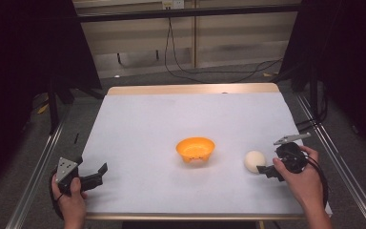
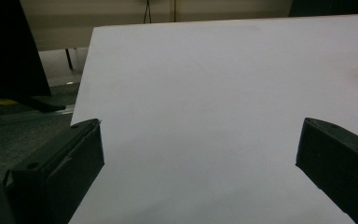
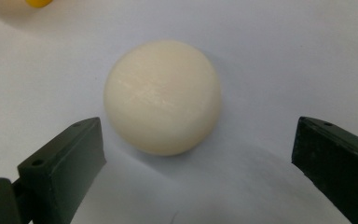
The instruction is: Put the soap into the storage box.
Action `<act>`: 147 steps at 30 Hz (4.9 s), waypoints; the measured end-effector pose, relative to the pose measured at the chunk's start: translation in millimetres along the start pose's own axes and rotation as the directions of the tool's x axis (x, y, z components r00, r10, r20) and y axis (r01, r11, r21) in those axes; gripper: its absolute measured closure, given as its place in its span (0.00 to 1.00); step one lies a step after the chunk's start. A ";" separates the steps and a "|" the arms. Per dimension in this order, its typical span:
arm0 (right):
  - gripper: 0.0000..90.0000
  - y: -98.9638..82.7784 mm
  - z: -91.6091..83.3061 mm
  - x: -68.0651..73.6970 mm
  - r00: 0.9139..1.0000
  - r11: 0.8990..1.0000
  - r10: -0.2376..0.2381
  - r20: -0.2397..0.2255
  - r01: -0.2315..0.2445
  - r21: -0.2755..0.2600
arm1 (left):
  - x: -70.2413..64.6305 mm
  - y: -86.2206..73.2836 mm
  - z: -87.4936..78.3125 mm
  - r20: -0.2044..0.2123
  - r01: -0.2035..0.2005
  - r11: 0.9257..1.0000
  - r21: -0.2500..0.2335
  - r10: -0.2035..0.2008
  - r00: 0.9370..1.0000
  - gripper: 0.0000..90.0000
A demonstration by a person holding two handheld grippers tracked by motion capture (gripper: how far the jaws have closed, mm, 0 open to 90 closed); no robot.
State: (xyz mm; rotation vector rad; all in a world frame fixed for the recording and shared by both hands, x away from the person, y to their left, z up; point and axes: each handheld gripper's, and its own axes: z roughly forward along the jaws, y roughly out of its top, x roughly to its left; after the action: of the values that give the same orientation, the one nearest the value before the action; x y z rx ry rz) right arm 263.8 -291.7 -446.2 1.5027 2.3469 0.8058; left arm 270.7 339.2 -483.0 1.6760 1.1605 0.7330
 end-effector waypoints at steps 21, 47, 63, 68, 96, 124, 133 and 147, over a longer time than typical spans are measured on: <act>0.09 14.8 32.3 13.7 0.999 0.998 0.048 0.009 -0.048 0.034 | 0.1 0.2 0.6 0.013 -0.002 1.000 0.006 0.002 1.000 0.01; 0.27 20.3 34.4 16.5 0.998 0.997 0.055 0.009 -0.056 0.048 | 0.6 0.2 0.7 0.021 0.008 1.000 0.006 -0.008 1.000 0.01; 0.27 39.7 26.5 23.5 0.999 0.999 0.040 -0.021 -0.040 0.021 | 1.3 0.3 0.8 0.029 0.010 1.000 0.006 -0.010 1.000 0.01; 0.27 47.5 26.3 27.2 0.999 0.999 0.032 -0.025 -0.031 0.017 | 1.6 0.4 0.9 0.029 0.006 1.000 0.008 -0.006 1.000 0.01; 0.27 94.0 24.0 51.3 0.997 0.999 -0.032 -0.067 0.032 0.000 | 1.5 0.3 0.6 0.022 0.008 1.000 0.003 -0.008 1.000 0.01; 0.27 127.8 28.6 82.4 0.991 0.997 -0.078 -0.104 0.077 -0.018 | 2.3 0.8 1.7 0.033 0.009 1.000 0.020 -0.010 0.999 0.01; 0.27 135.4 35.7 97.4 0.988 0.996 -0.094 -0.121 0.093 -0.016 | 2.3 0.8 1.7 0.033 0.009 1.000 0.021 -0.010 0.999 0.01; 0.27 143.1 55.6 117.5 0.983 0.994 -0.113 -0.142 0.111 -0.019 | 2.3 0.9 1.9 0.032 0.011 1.000 0.022 -0.011 0.999 0.01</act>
State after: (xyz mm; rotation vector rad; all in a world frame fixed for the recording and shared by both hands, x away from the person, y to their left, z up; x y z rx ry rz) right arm 347.0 -123.4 -400.0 1.3353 2.4996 0.9236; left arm 273.5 340.5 -483.0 1.6923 1.1577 0.6863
